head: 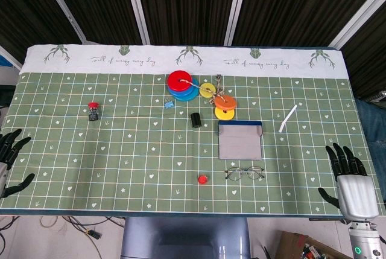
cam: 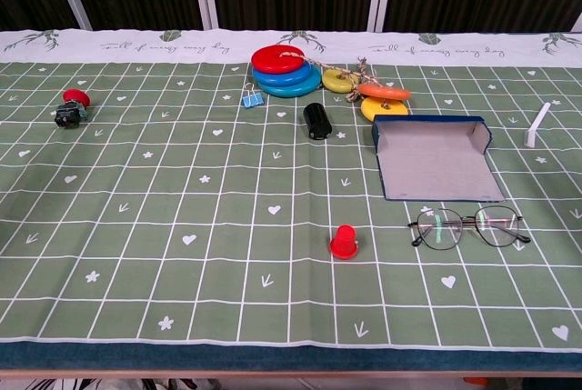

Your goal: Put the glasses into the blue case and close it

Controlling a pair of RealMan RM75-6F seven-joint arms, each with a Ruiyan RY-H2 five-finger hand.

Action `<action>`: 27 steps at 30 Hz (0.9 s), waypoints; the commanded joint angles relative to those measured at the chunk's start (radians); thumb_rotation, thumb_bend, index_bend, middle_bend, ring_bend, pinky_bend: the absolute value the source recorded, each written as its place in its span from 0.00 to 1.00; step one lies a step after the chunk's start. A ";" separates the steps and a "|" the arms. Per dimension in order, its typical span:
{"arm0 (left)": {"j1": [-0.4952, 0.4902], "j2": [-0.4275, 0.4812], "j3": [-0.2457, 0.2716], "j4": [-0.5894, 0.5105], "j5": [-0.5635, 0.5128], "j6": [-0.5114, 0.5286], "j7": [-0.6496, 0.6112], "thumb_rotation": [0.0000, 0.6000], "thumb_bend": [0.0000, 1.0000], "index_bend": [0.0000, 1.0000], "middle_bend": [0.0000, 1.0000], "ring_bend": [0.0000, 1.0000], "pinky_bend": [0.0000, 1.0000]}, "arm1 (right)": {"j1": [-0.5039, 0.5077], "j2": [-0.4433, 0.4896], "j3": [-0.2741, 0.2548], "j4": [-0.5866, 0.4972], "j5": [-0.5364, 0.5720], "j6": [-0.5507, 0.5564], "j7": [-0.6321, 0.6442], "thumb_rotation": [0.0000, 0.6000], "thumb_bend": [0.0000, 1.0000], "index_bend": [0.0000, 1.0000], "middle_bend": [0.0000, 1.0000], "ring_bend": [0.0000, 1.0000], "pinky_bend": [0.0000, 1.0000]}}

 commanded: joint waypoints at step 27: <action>0.001 -0.008 -0.001 -0.005 0.016 0.001 0.031 1.00 0.23 0.10 0.00 0.00 0.00 | 0.009 0.042 -0.018 0.003 -0.018 -0.033 0.172 1.00 0.20 0.11 0.07 0.06 0.20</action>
